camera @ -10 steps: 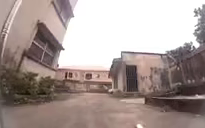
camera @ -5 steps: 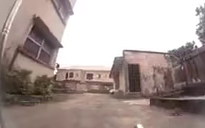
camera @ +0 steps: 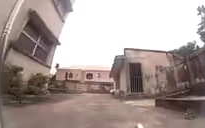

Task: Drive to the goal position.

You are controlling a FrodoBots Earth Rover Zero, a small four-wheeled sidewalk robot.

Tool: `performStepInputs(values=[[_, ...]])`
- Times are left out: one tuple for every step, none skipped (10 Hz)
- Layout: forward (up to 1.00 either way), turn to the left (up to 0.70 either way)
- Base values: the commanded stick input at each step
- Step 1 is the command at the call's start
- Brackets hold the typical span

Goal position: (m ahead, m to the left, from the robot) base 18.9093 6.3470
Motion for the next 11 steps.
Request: performStepInputs(values=[[0.84, 0.03], [0.84, 0.15], [0.84, 0.29], [0.84, 0.08], [0.84, 0.03], [0.84, 0.03], [0.84, 0.03], [0.84, 0.03], [0.84, 0.03], [0.84, 0.03], [0.84, 0.03]])
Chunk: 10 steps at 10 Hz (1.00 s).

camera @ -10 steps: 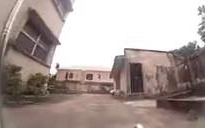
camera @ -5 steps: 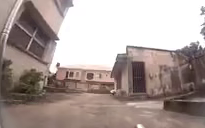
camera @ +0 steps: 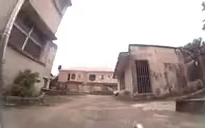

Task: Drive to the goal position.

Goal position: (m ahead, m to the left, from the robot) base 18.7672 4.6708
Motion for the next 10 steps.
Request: performStepInputs(values=[[0.84, 0.03], [0.84, 0.03], [0.84, 0.03], [0.84, 0.03], [0.84, 0.03], [0.84, 0.03], [0.84, 0.03], [0.84, 0.03], [0.84, 0.03], [0.84, 0.03]])
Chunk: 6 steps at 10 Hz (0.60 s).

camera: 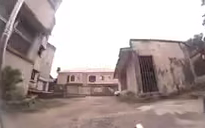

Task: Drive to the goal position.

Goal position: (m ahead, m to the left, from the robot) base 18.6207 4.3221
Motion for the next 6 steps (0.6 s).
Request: performStepInputs(values=[[0.84, 0.03], [0.84, 0.03], [0.84, 0.03], [0.84, 0.03], [0.84, 0.03], [0.84, 0.03]])
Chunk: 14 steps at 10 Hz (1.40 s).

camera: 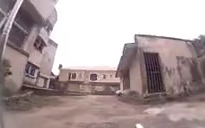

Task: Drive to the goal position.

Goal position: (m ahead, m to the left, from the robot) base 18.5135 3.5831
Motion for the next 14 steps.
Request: performStepInputs(values=[[0.84, 0.03], [0.84, 0.03], [0.84, 0.03], [0.84, 0.03], [0.84, 0.03], [0.84, 0.03], [0.84, 0.03], [0.84, 0.03], [0.84, 0.03], [0.84, 0.03], [0.84, 0.03], [0.84, 0.03], [0.84, 0.03], [0.84, 0.03]])
